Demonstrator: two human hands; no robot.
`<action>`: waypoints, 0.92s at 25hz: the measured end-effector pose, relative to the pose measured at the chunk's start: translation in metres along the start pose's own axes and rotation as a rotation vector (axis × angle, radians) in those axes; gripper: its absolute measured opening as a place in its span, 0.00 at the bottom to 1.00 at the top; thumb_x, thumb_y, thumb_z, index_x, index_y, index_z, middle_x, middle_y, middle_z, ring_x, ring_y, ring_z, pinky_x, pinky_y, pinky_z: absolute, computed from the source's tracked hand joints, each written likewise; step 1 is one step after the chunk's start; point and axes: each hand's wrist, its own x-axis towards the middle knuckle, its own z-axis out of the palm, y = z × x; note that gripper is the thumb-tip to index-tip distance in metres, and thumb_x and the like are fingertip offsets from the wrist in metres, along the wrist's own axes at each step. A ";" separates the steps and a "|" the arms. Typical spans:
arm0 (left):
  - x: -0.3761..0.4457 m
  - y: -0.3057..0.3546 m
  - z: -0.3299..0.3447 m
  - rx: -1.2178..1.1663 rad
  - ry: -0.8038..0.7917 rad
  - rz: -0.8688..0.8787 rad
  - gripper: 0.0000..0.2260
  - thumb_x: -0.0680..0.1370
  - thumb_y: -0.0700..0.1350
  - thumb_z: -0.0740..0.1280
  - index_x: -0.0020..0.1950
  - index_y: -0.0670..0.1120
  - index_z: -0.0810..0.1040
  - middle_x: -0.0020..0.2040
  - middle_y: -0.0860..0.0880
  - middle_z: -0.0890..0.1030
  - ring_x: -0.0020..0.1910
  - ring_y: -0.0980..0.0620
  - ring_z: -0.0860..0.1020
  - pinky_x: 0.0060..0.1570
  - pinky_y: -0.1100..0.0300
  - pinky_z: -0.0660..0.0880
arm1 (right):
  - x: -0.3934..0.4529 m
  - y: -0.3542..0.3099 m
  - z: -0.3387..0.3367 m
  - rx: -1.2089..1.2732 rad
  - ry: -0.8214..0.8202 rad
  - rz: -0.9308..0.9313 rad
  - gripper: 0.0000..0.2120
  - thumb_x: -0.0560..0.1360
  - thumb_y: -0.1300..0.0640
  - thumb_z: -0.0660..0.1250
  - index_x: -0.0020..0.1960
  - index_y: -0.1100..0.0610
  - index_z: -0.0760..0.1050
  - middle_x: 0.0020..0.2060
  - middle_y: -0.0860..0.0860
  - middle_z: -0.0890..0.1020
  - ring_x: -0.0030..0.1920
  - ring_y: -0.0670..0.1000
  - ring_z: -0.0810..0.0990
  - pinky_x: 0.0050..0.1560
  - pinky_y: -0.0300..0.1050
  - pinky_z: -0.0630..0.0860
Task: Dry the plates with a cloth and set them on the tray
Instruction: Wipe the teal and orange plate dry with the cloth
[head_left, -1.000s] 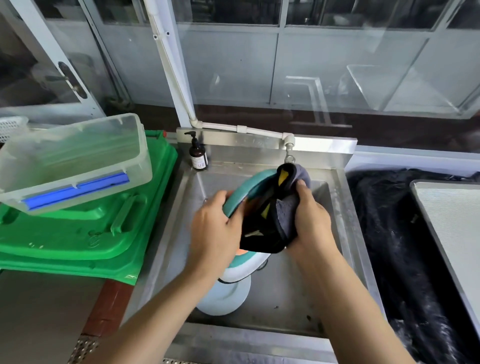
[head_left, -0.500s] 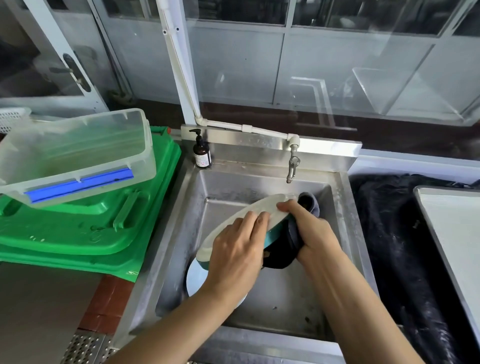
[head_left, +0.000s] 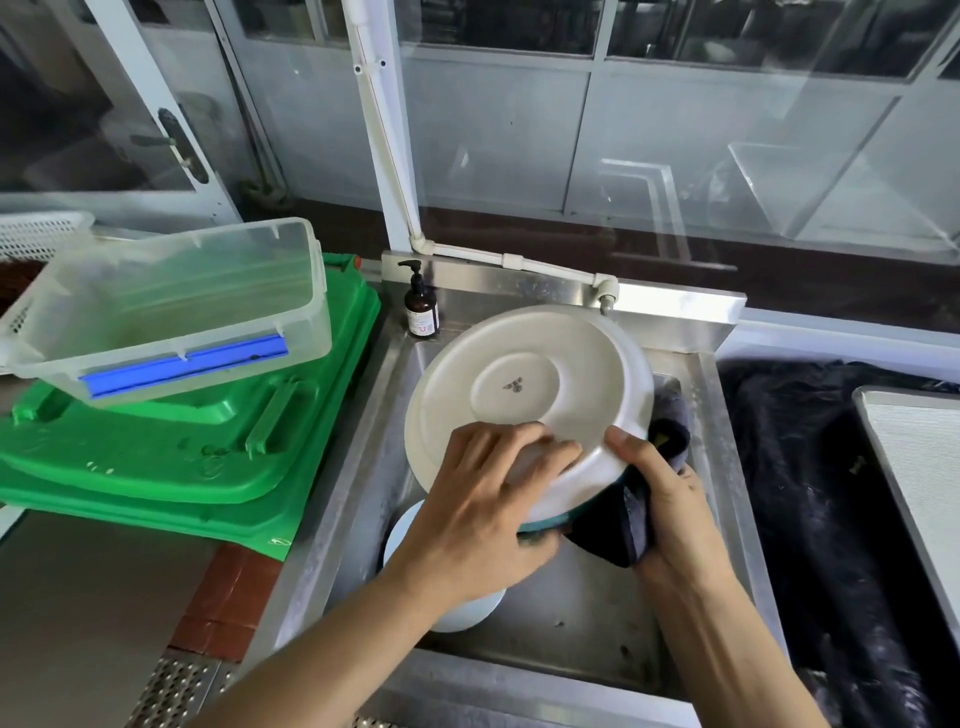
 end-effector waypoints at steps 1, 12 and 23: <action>-0.001 -0.005 -0.003 -0.031 0.001 0.000 0.27 0.73 0.56 0.70 0.71 0.49 0.74 0.67 0.48 0.73 0.63 0.47 0.72 0.65 0.51 0.67 | 0.000 -0.003 -0.003 0.008 -0.018 -0.025 0.13 0.67 0.58 0.76 0.51 0.57 0.86 0.52 0.62 0.87 0.49 0.59 0.87 0.44 0.53 0.84; 0.020 -0.047 -0.015 -1.521 0.122 -1.388 0.25 0.69 0.57 0.74 0.63 0.49 0.81 0.57 0.44 0.85 0.57 0.46 0.83 0.57 0.47 0.80 | -0.004 -0.006 -0.033 0.107 -0.053 0.037 0.27 0.74 0.56 0.68 0.73 0.57 0.74 0.66 0.59 0.81 0.67 0.61 0.79 0.69 0.68 0.71; 0.035 -0.031 -0.012 -1.489 0.223 -1.381 0.23 0.69 0.53 0.77 0.60 0.46 0.82 0.53 0.45 0.86 0.54 0.44 0.84 0.59 0.45 0.79 | -0.008 0.013 -0.048 0.239 -0.118 0.168 0.26 0.75 0.50 0.70 0.73 0.51 0.74 0.67 0.57 0.80 0.64 0.63 0.81 0.55 0.73 0.75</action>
